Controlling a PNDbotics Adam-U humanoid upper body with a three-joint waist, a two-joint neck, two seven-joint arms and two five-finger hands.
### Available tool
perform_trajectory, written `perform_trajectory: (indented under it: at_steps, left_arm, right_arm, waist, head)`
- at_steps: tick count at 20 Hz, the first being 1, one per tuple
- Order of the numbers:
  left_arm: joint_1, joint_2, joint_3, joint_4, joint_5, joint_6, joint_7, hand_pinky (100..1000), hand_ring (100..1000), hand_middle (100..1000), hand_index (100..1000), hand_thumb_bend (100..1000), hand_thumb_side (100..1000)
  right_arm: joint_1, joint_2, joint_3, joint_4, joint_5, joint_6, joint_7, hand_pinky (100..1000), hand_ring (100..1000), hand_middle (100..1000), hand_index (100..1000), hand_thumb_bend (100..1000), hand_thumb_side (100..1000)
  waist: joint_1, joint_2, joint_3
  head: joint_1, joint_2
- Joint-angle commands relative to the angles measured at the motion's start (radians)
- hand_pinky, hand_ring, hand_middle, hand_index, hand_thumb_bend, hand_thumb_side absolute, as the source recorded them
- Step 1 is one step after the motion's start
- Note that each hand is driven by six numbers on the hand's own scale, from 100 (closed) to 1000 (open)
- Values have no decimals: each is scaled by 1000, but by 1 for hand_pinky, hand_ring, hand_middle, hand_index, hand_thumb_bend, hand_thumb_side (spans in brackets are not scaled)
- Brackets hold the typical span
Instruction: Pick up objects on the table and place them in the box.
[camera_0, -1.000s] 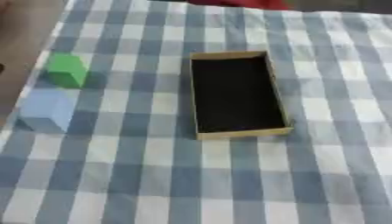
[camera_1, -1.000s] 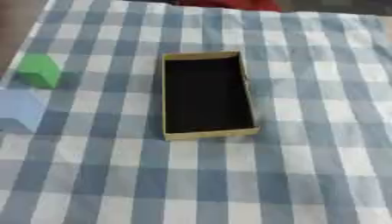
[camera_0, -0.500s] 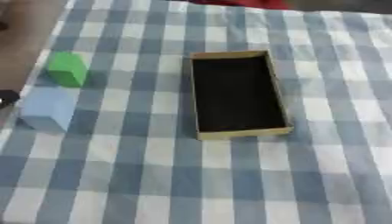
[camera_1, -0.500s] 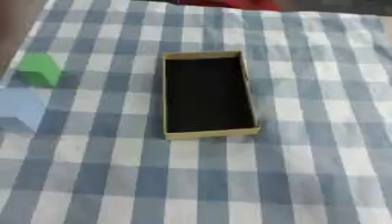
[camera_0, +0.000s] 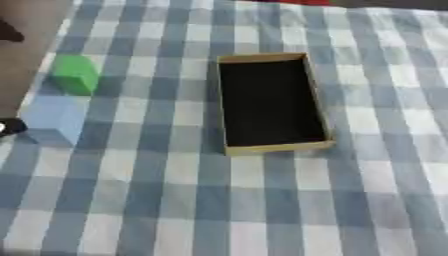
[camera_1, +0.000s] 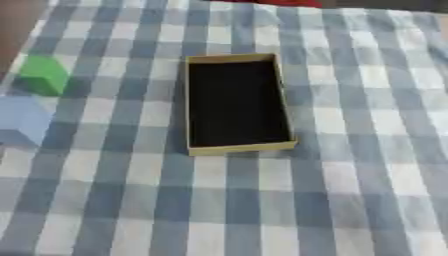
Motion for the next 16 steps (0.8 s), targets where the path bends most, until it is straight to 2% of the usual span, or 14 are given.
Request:
perform_trajectory:
  at_steps: [1,8,11,16]
  left_arm:
    - [-24,50,-6,-14,5,2,-51,872,878,844,907,694,540]
    - [-62,60,-40,-14,-3,23,-150,875,887,828,892,731,524]
    - [-75,63,-52,-7,-16,39,-183,867,887,830,903,720,427]
    - [-98,60,-78,18,-7,58,-215,864,886,828,919,667,339]
  right_arm:
    - [-13,-36,-5,-17,2,-3,4,830,802,812,815,100,1000]
    - [-17,-36,-2,-17,0,-4,8,830,802,812,815,100,1000]
    - [-19,-37,0,-17,-1,-4,9,830,802,812,815,100,1000]
    - [-21,-36,2,-17,-2,-5,11,830,802,812,815,100,1000]
  waist:
    - [1,-14,-1]
    - [-3,-11,-4]
    - [-4,-10,-4]
    - [-3,-8,-6]
  head:
    - [5,7]
    - [13,5]
    - [16,5]
    - [21,3]
